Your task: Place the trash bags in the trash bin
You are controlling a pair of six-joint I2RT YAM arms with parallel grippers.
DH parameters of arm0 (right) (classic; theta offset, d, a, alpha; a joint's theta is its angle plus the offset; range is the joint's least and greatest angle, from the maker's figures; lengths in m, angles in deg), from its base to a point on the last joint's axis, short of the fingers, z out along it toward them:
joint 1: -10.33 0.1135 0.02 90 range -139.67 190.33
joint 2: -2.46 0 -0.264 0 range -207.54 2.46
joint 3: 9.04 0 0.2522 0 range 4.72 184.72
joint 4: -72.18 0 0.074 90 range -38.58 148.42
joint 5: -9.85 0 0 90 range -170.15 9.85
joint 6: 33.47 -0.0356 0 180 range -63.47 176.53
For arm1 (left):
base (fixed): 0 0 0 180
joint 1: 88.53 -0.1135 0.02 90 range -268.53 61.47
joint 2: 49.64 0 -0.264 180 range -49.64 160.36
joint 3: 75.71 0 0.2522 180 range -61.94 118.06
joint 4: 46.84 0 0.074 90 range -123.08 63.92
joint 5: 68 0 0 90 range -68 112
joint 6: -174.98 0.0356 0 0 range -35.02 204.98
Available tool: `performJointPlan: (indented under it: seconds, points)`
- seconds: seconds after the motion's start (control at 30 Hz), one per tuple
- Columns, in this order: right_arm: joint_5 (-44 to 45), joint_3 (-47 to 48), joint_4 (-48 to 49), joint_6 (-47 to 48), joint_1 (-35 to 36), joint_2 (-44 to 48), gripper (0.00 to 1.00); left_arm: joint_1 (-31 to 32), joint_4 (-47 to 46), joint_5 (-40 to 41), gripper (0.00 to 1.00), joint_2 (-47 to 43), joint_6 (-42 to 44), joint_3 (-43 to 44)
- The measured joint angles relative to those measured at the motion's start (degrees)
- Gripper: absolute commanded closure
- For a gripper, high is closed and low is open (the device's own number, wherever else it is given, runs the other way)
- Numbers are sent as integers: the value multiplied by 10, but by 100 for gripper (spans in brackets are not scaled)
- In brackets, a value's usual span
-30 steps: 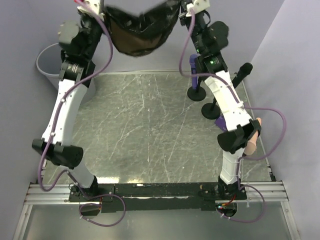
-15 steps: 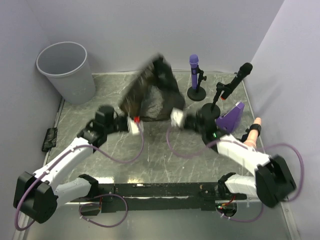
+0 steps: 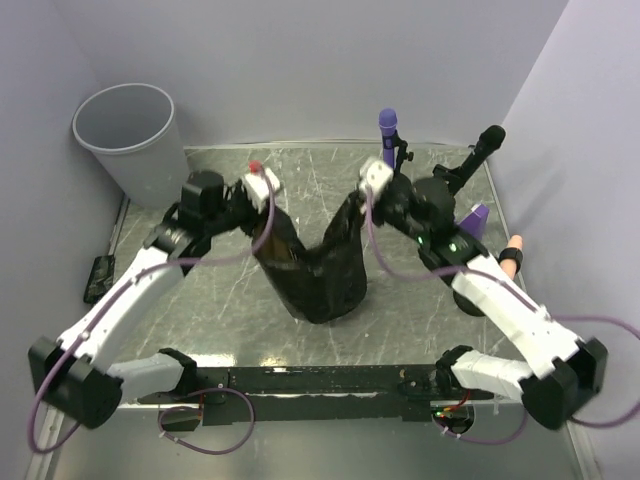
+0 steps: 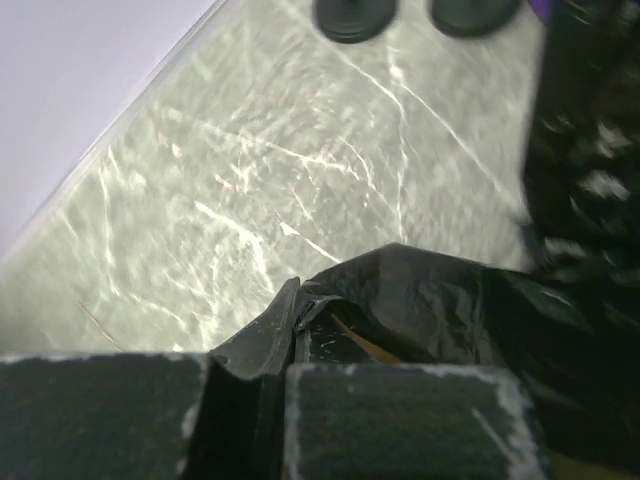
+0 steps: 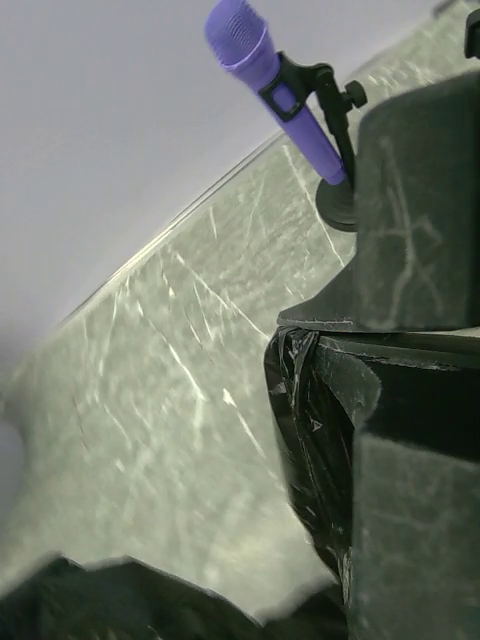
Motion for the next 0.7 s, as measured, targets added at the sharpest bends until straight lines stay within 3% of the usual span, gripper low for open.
performJointPlan:
  seconds: [0.17, 0.47, 0.57, 0.7]
  points:
    - [48, 131, -9, -61, -32, -150, 100, -53, 27, 58, 99, 118, -137, 109]
    - [132, 499, -24, -58, -88, -447, 100, -129, 56, 176, 99, 317, -165, 385]
    - [146, 589, 30, -33, -88, -477, 97, -127, 6, 198, 99, 332, -148, 472]
    - [143, 666, 164, -2, -77, -476, 95, -125, -169, 210, 99, 306, -140, 511]
